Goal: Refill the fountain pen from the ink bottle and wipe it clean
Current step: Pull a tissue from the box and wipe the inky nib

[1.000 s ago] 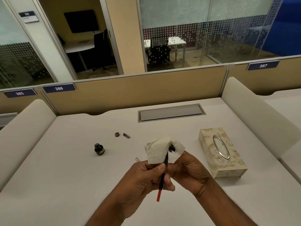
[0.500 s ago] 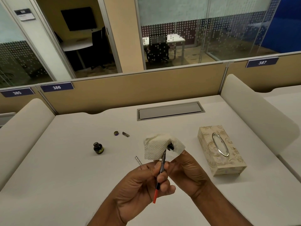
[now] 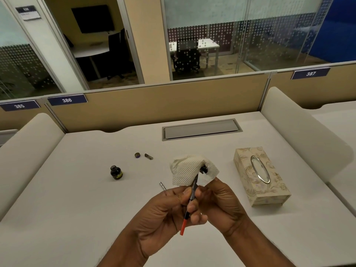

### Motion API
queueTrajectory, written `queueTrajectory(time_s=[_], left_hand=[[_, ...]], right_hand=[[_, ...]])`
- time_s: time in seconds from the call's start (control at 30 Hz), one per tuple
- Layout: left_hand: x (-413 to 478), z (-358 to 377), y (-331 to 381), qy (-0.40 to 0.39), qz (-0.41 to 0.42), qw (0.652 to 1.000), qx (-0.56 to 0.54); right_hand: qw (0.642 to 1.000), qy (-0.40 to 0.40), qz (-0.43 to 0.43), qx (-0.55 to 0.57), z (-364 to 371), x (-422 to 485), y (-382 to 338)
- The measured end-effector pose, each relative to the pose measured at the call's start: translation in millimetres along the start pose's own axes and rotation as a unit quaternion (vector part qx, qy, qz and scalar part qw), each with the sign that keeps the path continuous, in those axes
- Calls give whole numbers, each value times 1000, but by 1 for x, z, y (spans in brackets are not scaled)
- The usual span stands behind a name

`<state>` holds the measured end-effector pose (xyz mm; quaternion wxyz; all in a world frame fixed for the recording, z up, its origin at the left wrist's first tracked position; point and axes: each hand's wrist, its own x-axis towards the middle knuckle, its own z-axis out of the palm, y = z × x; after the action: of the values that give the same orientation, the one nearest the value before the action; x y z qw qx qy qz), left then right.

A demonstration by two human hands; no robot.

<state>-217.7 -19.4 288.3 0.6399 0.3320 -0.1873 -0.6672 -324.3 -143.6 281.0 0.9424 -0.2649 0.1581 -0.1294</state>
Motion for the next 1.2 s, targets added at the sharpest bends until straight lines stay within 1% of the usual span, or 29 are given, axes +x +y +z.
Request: queueTrajectory(time_s=[0.1,0.17,0.27,0.4,0.47,0.63,0.7,0.77,0.83,0.93,1.13,1.2], left_hand=[[0,1,2,27,10,999,43],[0,2,2,38,18,997,71],[-2,3,2,43,33,993,107],[-6,3,2,47,56,986,152],[-6,3,2,58,69,982,163],[-2,4,-1,91,87,979,160],[0,5,-2,100,87,978,163],[1,6,-3,106,92,976,168],[2,8,-4,112,97,974,173],[2,11,-5,123,101,971,180],[2,14,-6,128,93,970,182],[2,15,-7,132,92,972,172]], right_hand=[[1000,0,19,5,0,-1,0],[999,-2,25,33,1,-1,0],[996,-16,14,81,3,-1,-1],[995,-33,9,93,3,1,-3],[996,-34,6,80,0,1,-2],[997,-74,11,-2,-5,0,1],[996,-86,17,-5,-7,-1,1],[995,-93,15,16,-9,-1,1],[996,-87,10,29,-10,0,0],[996,-93,8,7,-13,2,-1],[992,-119,31,-35,-18,3,-6],[992,-110,40,-47,-18,2,-9]])
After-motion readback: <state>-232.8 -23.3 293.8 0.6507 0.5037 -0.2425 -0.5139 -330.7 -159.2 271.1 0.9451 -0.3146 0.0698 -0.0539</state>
